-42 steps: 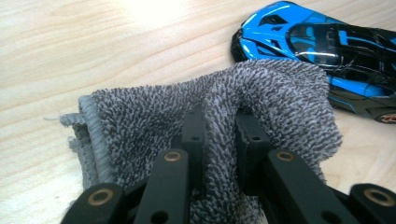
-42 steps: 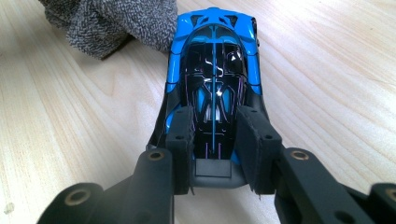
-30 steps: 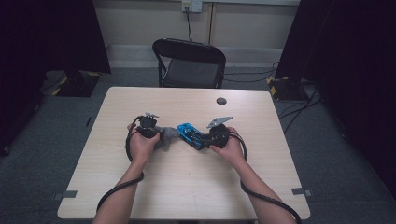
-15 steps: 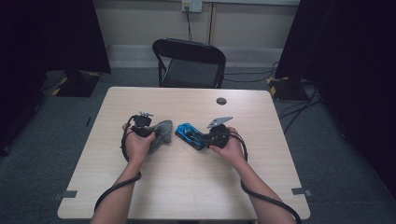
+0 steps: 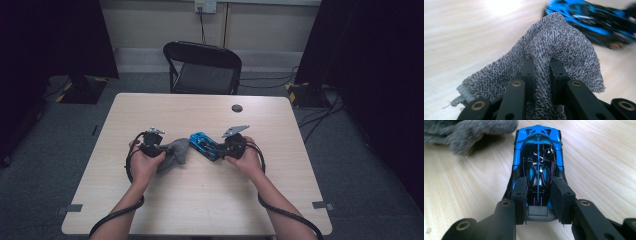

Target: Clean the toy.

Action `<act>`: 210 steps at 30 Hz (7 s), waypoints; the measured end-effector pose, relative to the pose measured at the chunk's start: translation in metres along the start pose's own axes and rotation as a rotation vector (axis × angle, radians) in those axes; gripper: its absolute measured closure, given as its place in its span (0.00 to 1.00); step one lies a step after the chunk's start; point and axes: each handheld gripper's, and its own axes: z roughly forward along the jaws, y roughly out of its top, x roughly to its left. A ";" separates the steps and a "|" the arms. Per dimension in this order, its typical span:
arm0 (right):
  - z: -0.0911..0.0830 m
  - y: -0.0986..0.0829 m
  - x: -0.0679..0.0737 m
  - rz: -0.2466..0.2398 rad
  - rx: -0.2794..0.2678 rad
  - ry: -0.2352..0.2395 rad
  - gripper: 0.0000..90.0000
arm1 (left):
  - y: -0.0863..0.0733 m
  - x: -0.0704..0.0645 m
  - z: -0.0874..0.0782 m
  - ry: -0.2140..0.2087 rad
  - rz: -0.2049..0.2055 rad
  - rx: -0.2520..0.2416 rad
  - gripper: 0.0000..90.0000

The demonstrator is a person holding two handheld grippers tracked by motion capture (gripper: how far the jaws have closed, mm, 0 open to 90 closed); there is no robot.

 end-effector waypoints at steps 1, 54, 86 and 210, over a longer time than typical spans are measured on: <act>0.000 0.000 0.000 0.002 -0.002 -0.001 0.72 | -0.002 -0.003 0.000 -0.016 -0.004 -0.001 0.85; 0.003 0.025 0.049 -0.150 -0.076 0.224 0.37 | -0.027 -0.028 -0.029 -0.064 0.196 -0.091 0.37; 0.036 -0.003 0.099 -0.281 0.007 0.225 0.71 | -0.027 -0.012 -0.036 -0.024 0.153 -0.106 0.35; -0.036 -0.037 0.014 0.099 0.164 -0.158 0.88 | 0.059 -0.052 0.097 -0.190 0.335 -0.122 0.05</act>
